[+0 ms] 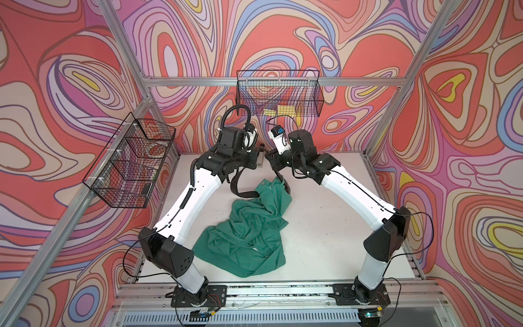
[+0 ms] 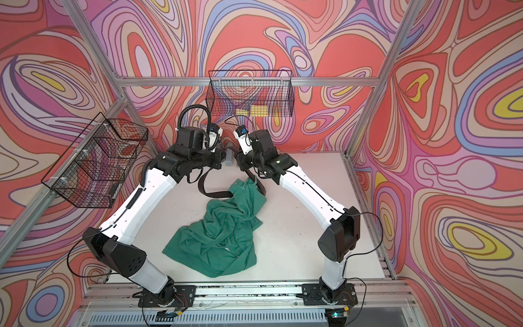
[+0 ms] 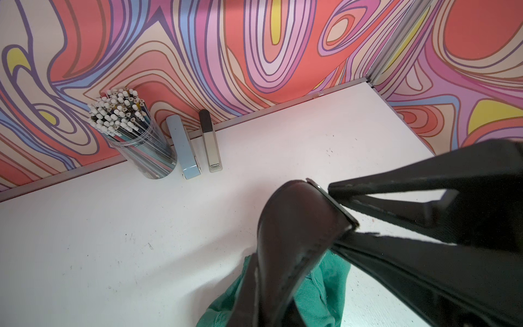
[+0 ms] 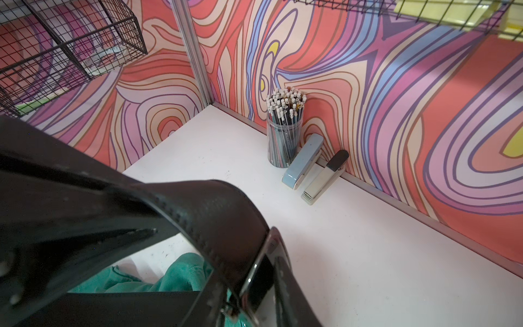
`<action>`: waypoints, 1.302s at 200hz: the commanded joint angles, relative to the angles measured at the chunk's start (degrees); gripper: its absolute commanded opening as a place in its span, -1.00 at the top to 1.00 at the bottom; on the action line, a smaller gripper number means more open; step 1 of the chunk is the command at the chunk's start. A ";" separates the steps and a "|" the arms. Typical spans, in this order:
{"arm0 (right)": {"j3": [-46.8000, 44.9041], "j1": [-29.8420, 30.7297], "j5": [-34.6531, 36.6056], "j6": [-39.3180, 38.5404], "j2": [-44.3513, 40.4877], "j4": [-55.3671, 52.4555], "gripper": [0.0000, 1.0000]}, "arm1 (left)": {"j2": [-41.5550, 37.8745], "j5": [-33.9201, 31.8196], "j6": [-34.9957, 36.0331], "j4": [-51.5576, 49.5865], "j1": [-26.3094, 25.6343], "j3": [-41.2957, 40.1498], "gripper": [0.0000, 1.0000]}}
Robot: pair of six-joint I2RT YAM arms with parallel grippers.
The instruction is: Remove the belt from the trousers
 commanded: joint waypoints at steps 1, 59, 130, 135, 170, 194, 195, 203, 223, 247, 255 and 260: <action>1.65 0.16 -0.66 -0.15 1.39 -0.81 0.39 | 0.25 2.60 -1.56 0.79 -0.40 2.43 1.00; 1.63 0.09 -0.68 -0.41 1.02 -1.10 0.75 | 0.33 2.35 -1.56 -0.06 -0.37 2.04 1.00; 0.56 0.16 -1.75 -0.49 0.79 -2.75 0.93 | 0.24 2.48 -1.38 -0.35 -0.40 2.10 1.00; 0.78 0.16 -1.84 -0.36 0.78 -2.84 0.85 | 0.28 2.57 -1.38 -0.41 -0.41 2.14 1.00; 2.60 0.13 -2.02 -0.10 1.04 -3.46 0.56 | 0.41 2.96 -1.74 -0.70 -0.35 2.01 1.00; 3.40 0.16 -2.18 -0.06 1.05 -3.45 0.47 | 0.33 2.95 -1.74 -0.77 -0.35 1.91 1.00; 3.41 0.16 -2.23 -0.07 1.06 -3.41 0.47 | 0.37 2.96 -1.74 -0.82 -0.39 1.90 1.00; 3.59 0.16 -2.21 0.01 1.13 -3.42 0.44 | 0.33 2.90 -1.74 -0.87 -0.38 1.86 1.00; 3.60 0.14 -2.37 0.26 1.24 -3.48 0.37 | 0.46 3.05 -1.82 -0.96 -0.40 1.88 1.00; 3.68 0.26 -2.46 0.35 1.67 -3.47 0.37 | 0.41 3.14 -1.82 -1.05 -0.39 1.84 1.00; 3.68 0.24 -2.47 0.21 1.76 -3.62 0.38 | 0.41 3.14 -1.74 -1.01 -0.35 1.87 1.00; 3.68 0.29 -2.30 0.27 1.87 -3.65 0.38 | 0.40 3.10 -1.74 -0.96 -0.34 1.88 1.00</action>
